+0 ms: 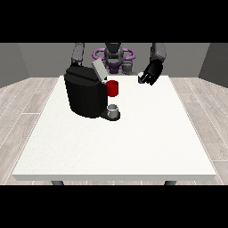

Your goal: Insert the coffee pod into the coffee machine and close the lid

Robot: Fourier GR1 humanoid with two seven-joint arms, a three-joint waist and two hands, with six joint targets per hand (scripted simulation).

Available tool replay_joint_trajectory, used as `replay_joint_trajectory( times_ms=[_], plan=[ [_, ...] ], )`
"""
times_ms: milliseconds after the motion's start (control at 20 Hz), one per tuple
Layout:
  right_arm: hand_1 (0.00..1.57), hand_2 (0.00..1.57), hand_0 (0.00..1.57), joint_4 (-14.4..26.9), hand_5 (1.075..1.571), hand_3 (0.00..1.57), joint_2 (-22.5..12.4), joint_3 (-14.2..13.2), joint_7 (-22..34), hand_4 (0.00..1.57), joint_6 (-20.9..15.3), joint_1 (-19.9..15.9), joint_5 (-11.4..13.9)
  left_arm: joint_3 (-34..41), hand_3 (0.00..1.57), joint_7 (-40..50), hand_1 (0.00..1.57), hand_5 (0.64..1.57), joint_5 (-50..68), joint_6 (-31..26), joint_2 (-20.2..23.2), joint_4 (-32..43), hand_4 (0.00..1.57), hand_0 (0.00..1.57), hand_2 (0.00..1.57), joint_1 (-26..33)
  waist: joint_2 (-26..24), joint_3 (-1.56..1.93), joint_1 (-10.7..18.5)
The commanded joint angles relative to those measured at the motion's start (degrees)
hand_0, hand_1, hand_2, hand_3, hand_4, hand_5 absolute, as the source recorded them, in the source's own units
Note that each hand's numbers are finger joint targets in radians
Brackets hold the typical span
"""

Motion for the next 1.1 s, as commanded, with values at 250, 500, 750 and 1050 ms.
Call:
replay_joint_trajectory(
  times_ms=[250, 500, 750, 1050],
  plan=[
    [0.0, 0.0, 0.0, -3.3, 1.571, 0.0, 1.88, 3.29, 3.45, 0.0, 0.31, -0.6, 1.47, 2.44, 1.32, 6.33, 1.33, 1.571, -0.19, -3.75, -1.54, -0.74, 0.59, 1.33, 1.35, -6.29, -2.0, -0.02, -3.74],
    [0.0, 0.0, 0.0, -0.11, 1.571, 0.0, 1.84, -0.08, -1.27, 0.0, -0.39, -2.94, -0.62, 5.15, 1.38, 8.93, 1.38, 1.571, 3.61, -9.21, -3.83, -2.83, 0.52, 1.38, 1.4, -12.39, -0.79, 0.0, -2.83],
    [0.0, 0.0, 0.0, -4.23, 1.571, 0.0, 0.57, 0.12, 1.76, 0.0, 1.86, -1.58, -1.63, 7.71, 1.26, 12.08, 1.2, 1.571, 4.09, -9.05, -2.65, -1.46, 0.49, 1.2, 1.24, -14.49, -1.8, -0.01, -6.14],
    [0.0, 0.0, 0.0, -3.22, 1.571, 0.0, -1.41, -2.17, -2.29, 0.0, 1.35, -7.26, -1.47, 8.08, 1.27, 12.89, 1.16, 1.571, 2.46, -7.72, -0.6, -1.91, 0.48, 1.16, 1.25, -22.07, 6.18, 0.01, -7.49]
  ],
)
